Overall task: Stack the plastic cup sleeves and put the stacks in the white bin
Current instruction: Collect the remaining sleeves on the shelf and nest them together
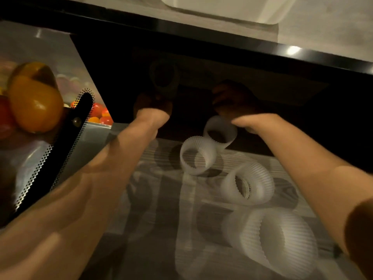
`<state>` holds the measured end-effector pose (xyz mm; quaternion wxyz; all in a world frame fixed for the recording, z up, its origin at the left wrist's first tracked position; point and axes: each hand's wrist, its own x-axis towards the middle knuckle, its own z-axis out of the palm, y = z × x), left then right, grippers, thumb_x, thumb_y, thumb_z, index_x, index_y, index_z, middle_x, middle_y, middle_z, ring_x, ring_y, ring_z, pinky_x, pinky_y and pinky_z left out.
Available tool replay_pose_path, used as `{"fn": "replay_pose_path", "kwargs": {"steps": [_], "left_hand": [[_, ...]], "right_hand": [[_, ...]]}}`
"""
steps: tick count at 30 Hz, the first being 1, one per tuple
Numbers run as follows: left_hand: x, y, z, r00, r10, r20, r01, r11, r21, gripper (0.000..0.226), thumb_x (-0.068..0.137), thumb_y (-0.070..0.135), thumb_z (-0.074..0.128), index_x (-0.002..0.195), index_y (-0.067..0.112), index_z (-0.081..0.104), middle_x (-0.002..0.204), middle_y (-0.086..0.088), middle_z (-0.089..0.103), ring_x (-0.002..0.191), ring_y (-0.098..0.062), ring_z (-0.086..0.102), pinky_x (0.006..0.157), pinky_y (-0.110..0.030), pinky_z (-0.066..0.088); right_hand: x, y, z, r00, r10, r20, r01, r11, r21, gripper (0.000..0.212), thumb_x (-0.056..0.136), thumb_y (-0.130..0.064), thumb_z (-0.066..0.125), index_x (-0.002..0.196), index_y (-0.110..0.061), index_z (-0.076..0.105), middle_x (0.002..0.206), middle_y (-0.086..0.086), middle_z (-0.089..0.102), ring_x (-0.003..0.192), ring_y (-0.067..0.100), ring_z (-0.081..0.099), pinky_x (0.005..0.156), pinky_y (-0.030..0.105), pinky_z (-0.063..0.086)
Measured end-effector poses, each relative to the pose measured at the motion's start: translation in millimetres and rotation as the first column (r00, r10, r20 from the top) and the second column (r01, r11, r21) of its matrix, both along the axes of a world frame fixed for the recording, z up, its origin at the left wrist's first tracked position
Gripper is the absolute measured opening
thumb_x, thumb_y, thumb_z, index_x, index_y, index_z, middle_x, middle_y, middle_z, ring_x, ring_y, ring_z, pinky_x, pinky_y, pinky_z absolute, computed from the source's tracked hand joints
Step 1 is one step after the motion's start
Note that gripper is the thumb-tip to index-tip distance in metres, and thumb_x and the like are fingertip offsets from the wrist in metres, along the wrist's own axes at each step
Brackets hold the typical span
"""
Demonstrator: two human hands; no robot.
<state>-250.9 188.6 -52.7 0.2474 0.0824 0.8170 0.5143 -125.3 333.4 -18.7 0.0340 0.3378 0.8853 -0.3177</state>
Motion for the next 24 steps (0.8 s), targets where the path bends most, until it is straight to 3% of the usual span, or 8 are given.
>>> {"fn": "replay_pose_path", "kwargs": {"steps": [1, 4, 6, 9, 12, 18, 21, 24], "left_hand": [[-7.8, -0.7, -1.6, 0.999, 0.044, 0.019, -0.044, 0.999, 0.015, 0.04, 0.103, 0.016, 0.052, 0.141, 0.006, 0.046, 0.122, -0.008, 0.059, 0.112, -0.024, 0.058, 0.088, -0.018, 0.049], [-26.6, -2.9, -2.5, 0.995, 0.102, -0.001, -0.102, 0.994, -0.047, 0.042, 0.103, 0.021, 0.051, 0.142, 0.006, 0.046, 0.13, -0.009, 0.054, 0.118, -0.026, 0.051, 0.09, -0.03, 0.04], [-35.4, -2.5, 1.5, 0.994, 0.077, 0.081, -0.077, 0.997, 0.003, 0.045, 0.097, 0.026, 0.058, 0.138, 0.009, 0.052, 0.123, -0.003, 0.055, 0.112, -0.023, 0.053, 0.091, -0.033, 0.045], [-49.7, 0.6, 0.1, 0.982, 0.023, 0.185, -0.041, 0.995, 0.096, 0.06, 0.084, 0.029, 0.063, 0.14, 0.01, 0.054, 0.134, -0.02, 0.06, 0.122, -0.04, 0.057, 0.097, -0.047, 0.052], [-49.7, 5.1, 10.8, 0.971, -0.025, 0.237, -0.028, 0.975, 0.218, 0.04, 0.104, 0.018, 0.047, 0.142, 0.006, 0.049, 0.142, -0.015, 0.055, 0.13, -0.03, 0.052, 0.072, -0.02, 0.049], [-50.7, 7.0, 5.8, 0.957, -0.023, 0.289, -0.05, 0.969, 0.243, 0.03, 0.106, 0.022, 0.045, 0.134, 0.014, 0.053, 0.136, -0.011, 0.058, 0.126, -0.027, 0.056, 0.091, -0.033, 0.053], [-50.0, 6.0, 1.4, 0.936, -0.082, 0.343, 0.017, 0.982, 0.189, 0.016, 0.105, 0.03, 0.047, 0.113, 0.019, 0.056, 0.122, -0.011, 0.063, 0.108, -0.025, 0.062, 0.081, -0.036, 0.057], [-47.9, 4.7, -1.9, 0.926, -0.146, 0.349, 0.123, 0.989, 0.086, 0.025, 0.102, 0.044, 0.05, 0.104, 0.021, 0.057, 0.104, -0.007, 0.065, 0.094, -0.023, 0.065, 0.071, -0.037, 0.061]], "right_hand": [[-14.2, -4.4, -1.4, 0.997, -0.041, -0.064, 0.034, 0.994, -0.1, 0.045, 0.099, -0.011, 0.06, 0.142, -0.017, 0.051, 0.139, 0.009, 0.055, 0.126, 0.026, 0.055, 0.106, 0.037, 0.047], [-54.9, -18.8, -4.5, 0.975, -0.196, -0.105, 0.134, 0.893, -0.429, 0.034, 0.105, -0.015, 0.048, 0.139, -0.019, 0.051, 0.129, 0.005, 0.058, 0.116, 0.022, 0.061, 0.094, 0.031, 0.053], [-76.8, -17.1, -13.0, 0.957, -0.272, -0.103, 0.182, 0.835, -0.519, 0.029, 0.106, -0.023, 0.048, 0.134, -0.021, 0.052, 0.125, 0.003, 0.059, 0.112, 0.02, 0.062, 0.091, 0.031, 0.054], [-99.1, -8.5, -24.5, 0.934, -0.346, -0.09, 0.227, 0.767, -0.601, 0.032, 0.105, -0.032, 0.048, 0.134, -0.02, 0.053, 0.117, 0.002, 0.06, 0.101, 0.019, 0.06, 0.087, 0.033, 0.048], [-108.2, -3.2, -24.5, 0.913, -0.398, -0.084, 0.227, 0.668, -0.709, 0.043, 0.104, -0.038, 0.046, 0.14, -0.015, 0.051, 0.113, 0.005, 0.061, 0.097, 0.021, 0.059, 0.084, 0.034, 0.043], [-94.7, 5.1, -21.2, 0.92, -0.388, -0.054, 0.219, 0.623, -0.751, 0.032, 0.104, -0.038, 0.047, 0.115, -0.013, 0.063, 0.11, 0.009, 0.07, 0.099, 0.024, 0.068, 0.075, 0.029, 0.057], [-79.9, 5.8, -18.2, 0.947, -0.32, -0.016, 0.199, 0.626, -0.754, 0.03, 0.102, -0.036, 0.055, 0.122, -0.016, 0.063, 0.117, 0.013, 0.07, 0.104, 0.029, 0.071, 0.085, 0.04, 0.062], [-71.7, 5.7, -17.1, 0.971, -0.233, 0.048, 0.199, 0.685, -0.701, 0.027, 0.098, -0.032, 0.062, 0.12, -0.016, 0.065, 0.112, 0.012, 0.072, 0.1, 0.029, 0.073, 0.08, 0.037, 0.063]]}}
